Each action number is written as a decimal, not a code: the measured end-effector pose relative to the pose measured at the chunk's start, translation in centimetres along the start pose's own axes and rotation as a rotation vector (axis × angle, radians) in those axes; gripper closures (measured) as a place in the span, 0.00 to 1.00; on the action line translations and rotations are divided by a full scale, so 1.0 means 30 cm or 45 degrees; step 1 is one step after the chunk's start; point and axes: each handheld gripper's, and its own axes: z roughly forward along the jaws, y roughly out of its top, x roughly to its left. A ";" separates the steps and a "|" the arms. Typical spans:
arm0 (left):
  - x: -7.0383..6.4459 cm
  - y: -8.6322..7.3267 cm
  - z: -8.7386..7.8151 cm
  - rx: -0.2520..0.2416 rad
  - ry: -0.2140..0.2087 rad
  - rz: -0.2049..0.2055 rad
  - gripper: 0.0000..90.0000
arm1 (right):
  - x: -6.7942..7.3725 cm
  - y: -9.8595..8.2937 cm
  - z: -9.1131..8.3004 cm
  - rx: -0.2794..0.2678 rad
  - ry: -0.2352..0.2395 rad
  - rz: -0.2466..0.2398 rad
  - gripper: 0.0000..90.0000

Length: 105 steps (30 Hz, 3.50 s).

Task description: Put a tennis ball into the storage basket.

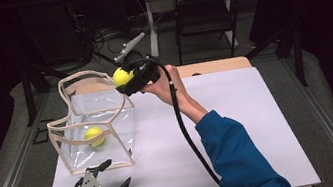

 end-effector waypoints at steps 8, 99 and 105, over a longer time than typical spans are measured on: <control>0.000 0.000 0.000 0.000 -0.001 -0.001 0.18 | 0.013 0.011 0.002 -0.020 -0.003 -0.014 0.29; -0.001 0.001 -0.003 -0.008 -0.008 -0.003 0.18 | 0.112 0.060 0.131 0.016 0.081 -0.087 0.29; 0.000 0.001 -0.004 -0.009 -0.006 -0.004 0.18 | 0.119 0.059 0.150 0.049 0.086 -0.096 0.29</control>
